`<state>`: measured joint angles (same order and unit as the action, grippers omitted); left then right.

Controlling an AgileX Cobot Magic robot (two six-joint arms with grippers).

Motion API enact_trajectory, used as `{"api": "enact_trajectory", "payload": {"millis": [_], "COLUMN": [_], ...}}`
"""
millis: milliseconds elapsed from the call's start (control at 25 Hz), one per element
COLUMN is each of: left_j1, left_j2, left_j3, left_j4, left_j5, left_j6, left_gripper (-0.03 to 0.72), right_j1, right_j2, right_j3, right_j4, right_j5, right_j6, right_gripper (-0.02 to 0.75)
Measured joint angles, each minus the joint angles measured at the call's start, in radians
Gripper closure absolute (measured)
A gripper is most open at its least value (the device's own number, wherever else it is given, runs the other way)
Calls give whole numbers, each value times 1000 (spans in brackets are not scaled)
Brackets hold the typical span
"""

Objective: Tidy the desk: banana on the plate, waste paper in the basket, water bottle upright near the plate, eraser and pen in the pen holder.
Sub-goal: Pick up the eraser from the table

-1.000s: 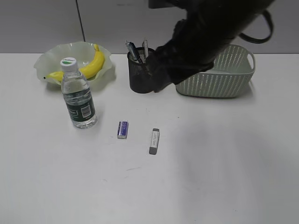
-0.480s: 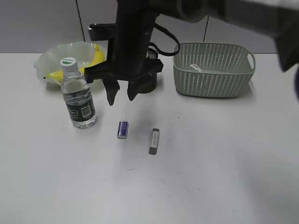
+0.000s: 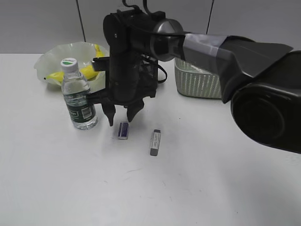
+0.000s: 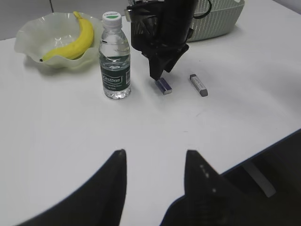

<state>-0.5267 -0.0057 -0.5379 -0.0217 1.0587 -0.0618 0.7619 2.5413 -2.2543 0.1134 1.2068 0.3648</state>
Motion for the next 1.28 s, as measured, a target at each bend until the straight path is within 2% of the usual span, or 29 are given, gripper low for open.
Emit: {"api": "enact_trajectory", "payload": {"millis": [280,480,680,760,880,1120,1280], "left_j1": [0,0,0,0,0,0,0], "left_j2": [0,0,0,0,0,0,0], "left_j3": [0,0,0,0,0,0,0], "left_j4": [0,0,0,0,0,0,0], "left_j5": [0,0,0,0,0,0,-1], "left_j6": [2,2,2,2,2,2,2], "left_gripper": [379,379,379,379,379,379,379], "right_j1": [0,0,0,0,0,-1,-8], "right_j2": [35,46,56,62,65,66,36], "right_j3": [0,0,0,0,0,-38,-70], "right_j4": [1,1,1,1,1,-2,-51], "right_j5": [0,1,1,1,1,3,4], "right_j6": [14,15,15,15,6,-24,-27], "right_gripper": [334,388,400,434,538,538,538]}}
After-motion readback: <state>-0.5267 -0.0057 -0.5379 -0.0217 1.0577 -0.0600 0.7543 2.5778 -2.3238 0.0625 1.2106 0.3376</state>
